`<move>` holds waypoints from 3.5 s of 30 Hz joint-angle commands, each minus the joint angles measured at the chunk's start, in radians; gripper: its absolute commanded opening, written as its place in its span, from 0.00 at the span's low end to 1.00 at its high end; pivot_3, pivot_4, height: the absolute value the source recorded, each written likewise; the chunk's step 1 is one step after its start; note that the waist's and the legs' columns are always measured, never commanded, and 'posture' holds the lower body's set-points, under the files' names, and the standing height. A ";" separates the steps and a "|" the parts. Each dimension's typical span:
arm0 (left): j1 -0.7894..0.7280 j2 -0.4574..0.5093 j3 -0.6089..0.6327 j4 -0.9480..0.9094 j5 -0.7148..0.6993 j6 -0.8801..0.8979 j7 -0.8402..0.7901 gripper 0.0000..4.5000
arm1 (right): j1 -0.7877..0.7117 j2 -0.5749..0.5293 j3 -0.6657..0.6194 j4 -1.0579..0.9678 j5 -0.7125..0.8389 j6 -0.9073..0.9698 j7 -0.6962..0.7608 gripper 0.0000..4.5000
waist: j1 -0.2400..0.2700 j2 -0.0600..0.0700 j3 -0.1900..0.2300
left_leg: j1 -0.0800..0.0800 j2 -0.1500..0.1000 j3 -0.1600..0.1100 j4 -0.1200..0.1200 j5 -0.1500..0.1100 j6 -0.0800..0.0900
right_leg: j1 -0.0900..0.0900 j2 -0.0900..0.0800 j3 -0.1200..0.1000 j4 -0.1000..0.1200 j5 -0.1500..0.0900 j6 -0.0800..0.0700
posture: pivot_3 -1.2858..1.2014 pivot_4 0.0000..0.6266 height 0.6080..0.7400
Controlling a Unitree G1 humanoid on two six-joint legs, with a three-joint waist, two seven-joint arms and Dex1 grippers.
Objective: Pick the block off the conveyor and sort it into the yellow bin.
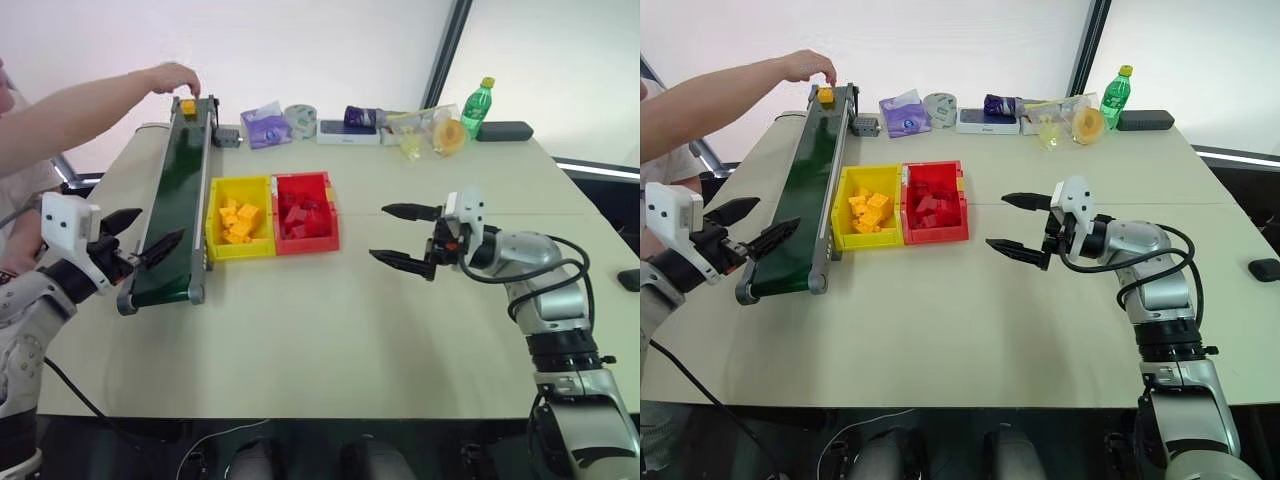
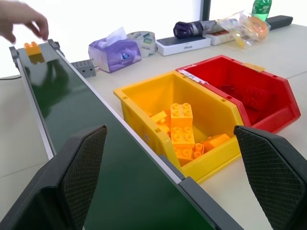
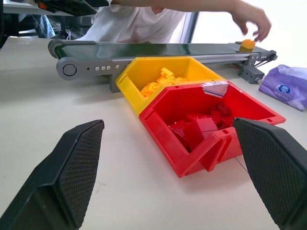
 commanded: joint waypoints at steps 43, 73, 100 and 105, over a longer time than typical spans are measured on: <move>-0.009 0.001 0.036 -0.020 0.022 -0.054 0.061 0.99 | -0.042 0.007 0.005 0.016 0.007 -0.027 0.016 1.00 | 0.000 0.000 0.000 | 0.000 0.000 0.000 0.000 0.000 0.000 | 0.000 0.000 0.000 0.000 0.000 0.000 | 0.52 0.24 1.00; -0.010 0.001 0.022 -0.023 0.019 -0.050 0.055 0.99 | -0.030 0.005 0.004 0.007 0.007 -0.027 0.011 1.00 | 0.000 0.000 0.000 | 0.000 0.000 0.000 0.000 0.000 0.000 | 0.000 0.000 0.000 0.000 0.000 0.000 | 0.52 0.24 1.00; -0.386 -0.186 -0.114 0.101 0.203 0.439 0.586 0.99 | -0.054 0.042 0.025 -0.018 0.016 0.004 0.016 1.00 | 0.004 0.000 0.000 | 0.000 -0.001 0.000 0.001 0.000 0.000 | 0.000 0.001 0.000 0.000 0.000 0.000 | 0.52 0.24 1.00; -0.380 -0.201 -0.122 0.103 0.204 0.473 0.575 0.99 | -0.036 0.033 0.020 -0.033 0.019 0.007 0.010 1.00 | 0.000 0.000 0.000 | 0.000 0.000 0.000 0.000 0.000 0.000 | 0.000 0.001 0.000 0.000 0.000 0.000 | 0.52 0.24 1.00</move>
